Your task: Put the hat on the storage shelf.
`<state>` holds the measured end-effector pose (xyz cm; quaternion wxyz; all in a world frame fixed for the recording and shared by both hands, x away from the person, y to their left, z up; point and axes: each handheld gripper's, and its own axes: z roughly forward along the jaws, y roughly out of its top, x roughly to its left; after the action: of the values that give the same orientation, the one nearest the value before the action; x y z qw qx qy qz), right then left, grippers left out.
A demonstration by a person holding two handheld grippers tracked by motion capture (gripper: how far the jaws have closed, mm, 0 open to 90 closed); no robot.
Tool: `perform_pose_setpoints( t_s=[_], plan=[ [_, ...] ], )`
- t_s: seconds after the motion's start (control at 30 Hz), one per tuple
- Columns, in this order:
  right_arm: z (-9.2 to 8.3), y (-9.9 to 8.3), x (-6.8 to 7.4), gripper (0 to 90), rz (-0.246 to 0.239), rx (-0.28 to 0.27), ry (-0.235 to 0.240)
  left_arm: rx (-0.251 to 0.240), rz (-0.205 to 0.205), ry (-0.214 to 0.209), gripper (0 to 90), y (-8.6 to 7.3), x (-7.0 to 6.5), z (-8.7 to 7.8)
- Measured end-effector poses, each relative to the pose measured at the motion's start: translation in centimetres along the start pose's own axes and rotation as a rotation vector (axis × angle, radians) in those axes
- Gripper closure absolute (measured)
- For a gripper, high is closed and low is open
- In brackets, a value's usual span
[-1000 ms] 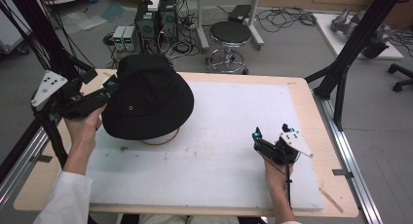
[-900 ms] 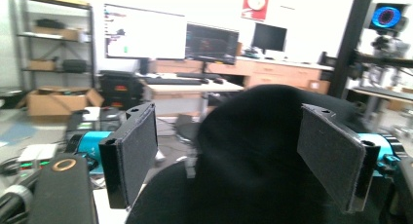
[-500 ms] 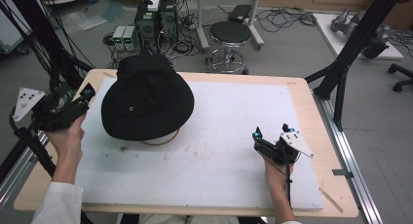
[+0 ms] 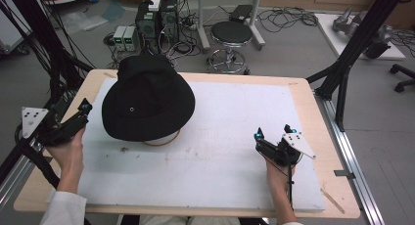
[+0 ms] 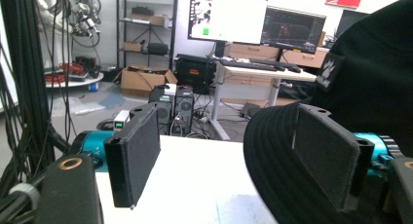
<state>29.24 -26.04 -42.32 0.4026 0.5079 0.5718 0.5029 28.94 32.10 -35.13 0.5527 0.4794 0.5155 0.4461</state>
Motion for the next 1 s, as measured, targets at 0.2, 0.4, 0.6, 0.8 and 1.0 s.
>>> perform_pose_setpoints(
  t_s=[0.2,0.4,0.6,0.8,1.0],
  plan=[
    [-0.2,0.0,0.1,4.4,-0.007,0.002,0.0,0.001,-0.006,0.023,25.7,-1.5,0.6,-0.5],
    [-0.2,0.0,0.1,4.4,-0.006,0.005,0.002,0.017,-0.023,0.025,25.5,-2.8,1.5,-0.9],
    [-0.1,-0.1,0.2,4.3,-0.017,0.011,0.008,0.042,-0.033,0.017,25.4,-3.6,1.8,-0.9],
    [-0.1,-0.1,0.5,4.3,-0.026,0.015,0.014,0.077,0.01,0.018,25.2,-4.9,1.6,-1.0],
    [-0.2,-0.2,0.4,4.4,-0.018,0.011,0.015,0.097,0.009,0.025,25.2,-6.0,1.8,-1.1]
  ],
)
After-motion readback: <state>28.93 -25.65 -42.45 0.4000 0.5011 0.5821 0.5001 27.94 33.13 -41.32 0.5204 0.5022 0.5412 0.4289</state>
